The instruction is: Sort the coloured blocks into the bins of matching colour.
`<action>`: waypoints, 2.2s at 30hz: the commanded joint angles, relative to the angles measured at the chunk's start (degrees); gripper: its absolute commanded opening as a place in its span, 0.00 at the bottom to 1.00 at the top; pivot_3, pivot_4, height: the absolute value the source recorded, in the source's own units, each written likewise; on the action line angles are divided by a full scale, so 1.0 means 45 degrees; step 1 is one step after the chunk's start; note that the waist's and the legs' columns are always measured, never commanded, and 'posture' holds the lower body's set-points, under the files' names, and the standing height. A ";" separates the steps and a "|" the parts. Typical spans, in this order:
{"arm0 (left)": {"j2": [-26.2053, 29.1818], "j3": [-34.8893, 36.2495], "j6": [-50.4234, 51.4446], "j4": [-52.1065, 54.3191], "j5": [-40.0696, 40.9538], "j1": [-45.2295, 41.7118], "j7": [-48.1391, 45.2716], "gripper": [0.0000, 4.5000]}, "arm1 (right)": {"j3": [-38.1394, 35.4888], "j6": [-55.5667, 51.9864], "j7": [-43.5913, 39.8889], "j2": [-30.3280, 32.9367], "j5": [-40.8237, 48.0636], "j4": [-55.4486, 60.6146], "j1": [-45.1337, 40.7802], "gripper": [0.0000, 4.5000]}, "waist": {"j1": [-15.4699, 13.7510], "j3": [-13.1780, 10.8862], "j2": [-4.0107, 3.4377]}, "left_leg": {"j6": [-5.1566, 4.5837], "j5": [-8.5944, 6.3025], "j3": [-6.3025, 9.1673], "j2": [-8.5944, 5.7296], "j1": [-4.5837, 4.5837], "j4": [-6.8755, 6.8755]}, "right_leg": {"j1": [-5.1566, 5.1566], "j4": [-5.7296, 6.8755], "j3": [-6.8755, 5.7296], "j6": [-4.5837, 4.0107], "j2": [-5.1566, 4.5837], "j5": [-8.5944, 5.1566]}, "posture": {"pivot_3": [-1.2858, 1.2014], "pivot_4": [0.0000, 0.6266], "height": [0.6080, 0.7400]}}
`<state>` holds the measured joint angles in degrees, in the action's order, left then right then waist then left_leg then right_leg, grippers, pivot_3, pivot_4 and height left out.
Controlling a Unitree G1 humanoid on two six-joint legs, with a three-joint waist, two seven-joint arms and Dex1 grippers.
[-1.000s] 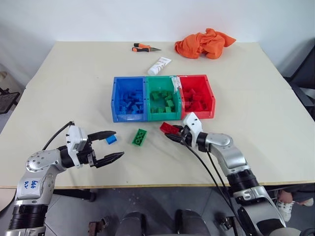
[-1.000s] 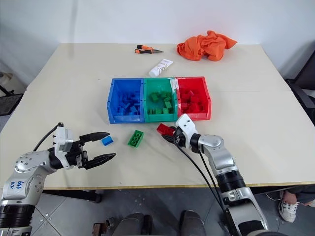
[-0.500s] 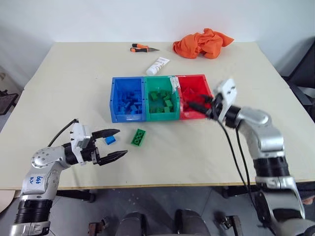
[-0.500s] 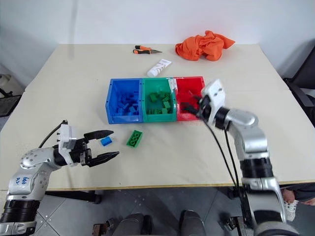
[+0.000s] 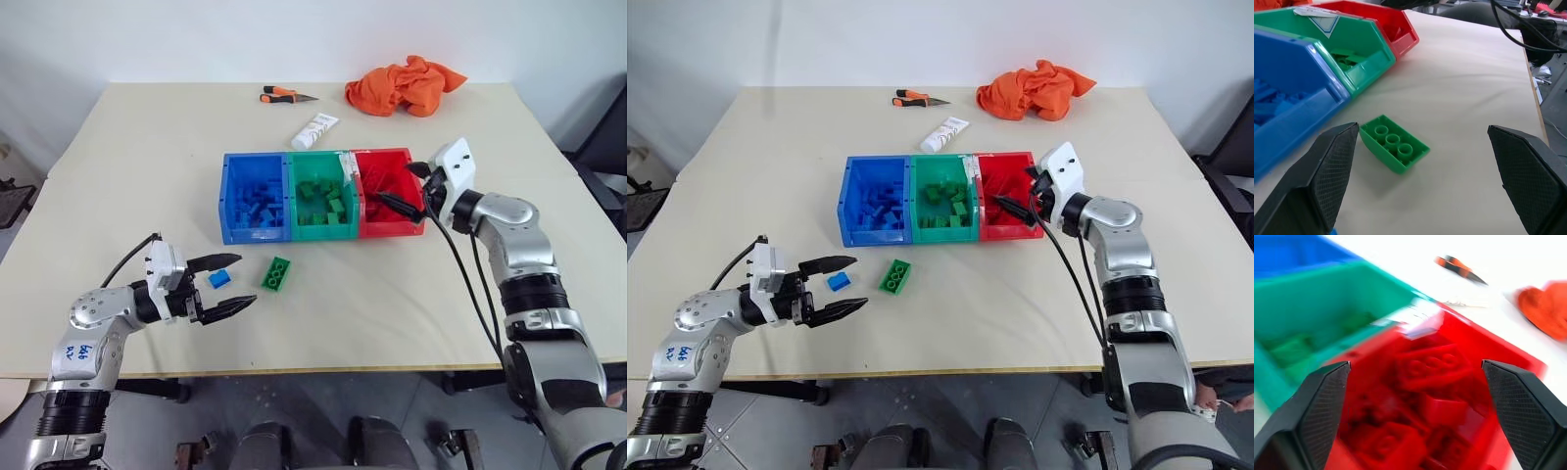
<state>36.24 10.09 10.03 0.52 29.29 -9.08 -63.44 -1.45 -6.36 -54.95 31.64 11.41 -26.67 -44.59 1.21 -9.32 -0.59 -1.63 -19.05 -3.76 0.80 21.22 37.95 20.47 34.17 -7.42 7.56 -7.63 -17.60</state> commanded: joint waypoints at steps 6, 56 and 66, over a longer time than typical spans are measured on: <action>0.0530 0.1908 0.0629 0.1641 0.0645 0.1926 0.0891 1.00 | -0.0597 -0.0291 -0.4148 0.2975 0.1482 0.2477 0.2678 1.00 | -0.0081 -0.0003 -0.0005 | -0.0006 -0.0003 -0.0027 0.0006 -0.0003 0.0008 | -0.0018 -0.0047 0.0006 0.0000 -0.0001 0.0000 | 0.52 0.24 1.00; -0.2426 -0.4122 0.6451 0.2254 -0.3204 -0.2142 0.7758 0.59 | -0.0739 0.0222 -0.4707 0.2784 0.2147 0.2772 0.3008 1.00 | -0.0511 0.0001 0.0000 | -0.0008 -0.0011 -0.0032 -0.0006 -0.0016 0.0047 | -0.0066 -0.0078 -0.0005 0.0000 0.0003 0.0000 | 0.52 0.24 1.00; -0.3756 -0.4230 0.6832 0.2693 -0.3041 -0.3755 0.8077 0.33 | -0.1128 0.0214 -0.4342 0.2864 0.2261 0.3014 0.3236 1.00 | -0.0624 -0.0002 0.0004 | -0.0012 -0.0009 -0.0023 -0.0015 -0.0002 0.0054 | -0.0070 -0.0086 -0.0009 0.0006 0.0001 0.0003 | 0.52 0.24 1.00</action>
<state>20.47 -8.47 40.91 10.32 15.00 -23.20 -27.41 -4.42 -5.47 -75.12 43.53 19.85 -15.59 -30.27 -1.59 -9.33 -0.57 -1.69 -19.08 -3.87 0.73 21.21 38.20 20.15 33.78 -7.47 7.59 -7.62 -17.59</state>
